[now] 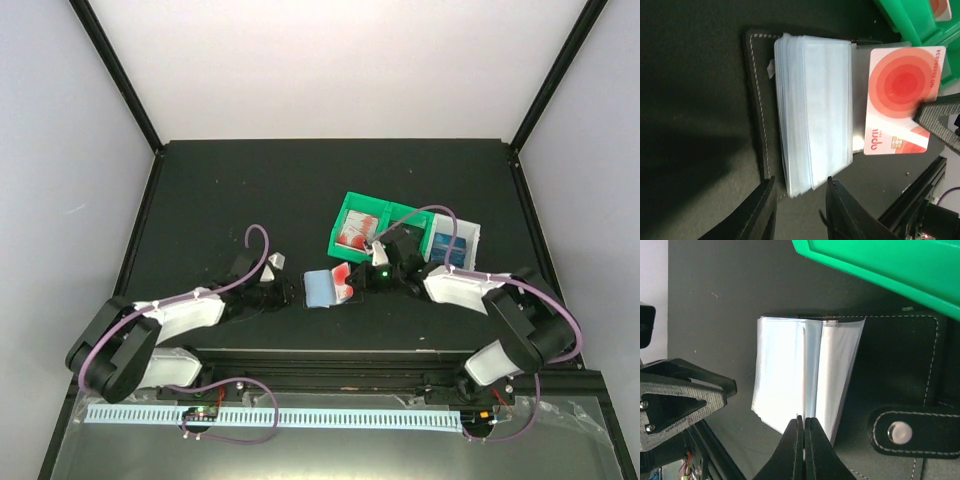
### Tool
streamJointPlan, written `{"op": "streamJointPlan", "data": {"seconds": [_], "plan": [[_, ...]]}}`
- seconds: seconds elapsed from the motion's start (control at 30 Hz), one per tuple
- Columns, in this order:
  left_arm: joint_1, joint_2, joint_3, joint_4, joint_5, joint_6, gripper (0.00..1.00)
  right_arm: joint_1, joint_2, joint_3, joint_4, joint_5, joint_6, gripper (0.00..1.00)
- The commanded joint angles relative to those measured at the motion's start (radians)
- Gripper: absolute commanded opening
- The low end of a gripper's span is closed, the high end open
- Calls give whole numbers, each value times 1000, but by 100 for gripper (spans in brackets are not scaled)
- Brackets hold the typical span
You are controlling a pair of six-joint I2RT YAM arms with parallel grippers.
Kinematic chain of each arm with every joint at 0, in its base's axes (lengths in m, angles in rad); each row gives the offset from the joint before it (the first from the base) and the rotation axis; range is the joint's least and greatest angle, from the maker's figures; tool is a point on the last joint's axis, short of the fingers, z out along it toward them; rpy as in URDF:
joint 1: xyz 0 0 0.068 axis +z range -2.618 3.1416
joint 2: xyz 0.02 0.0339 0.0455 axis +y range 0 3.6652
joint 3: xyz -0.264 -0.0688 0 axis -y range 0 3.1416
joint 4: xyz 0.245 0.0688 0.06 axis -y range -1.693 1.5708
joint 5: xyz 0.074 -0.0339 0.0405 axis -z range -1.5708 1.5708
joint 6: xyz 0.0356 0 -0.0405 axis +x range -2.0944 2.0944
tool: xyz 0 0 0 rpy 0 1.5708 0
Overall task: Put the credit cards into the card holder
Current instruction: Insert the credit card into the card holder.
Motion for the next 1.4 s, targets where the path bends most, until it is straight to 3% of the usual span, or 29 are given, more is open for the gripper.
{"op": "streamJointPlan", "data": {"seconds": [0.0, 0.13, 0.4, 1.37], "plan": [[-7, 65, 59, 53, -20, 46, 29, -7, 43, 38, 2, 0, -48, 1], [-8, 109, 67, 63, -26, 58, 29, -6, 68, 42, 35, -6, -35, 1], [-8, 155, 72, 55, -65, 87, 17, -7, 104, 38, 102, -46, 14, 1], [-8, 202, 70, 67, -67, 101, 17, 23, 217, -51, 269, -58, 115, 1]]}}
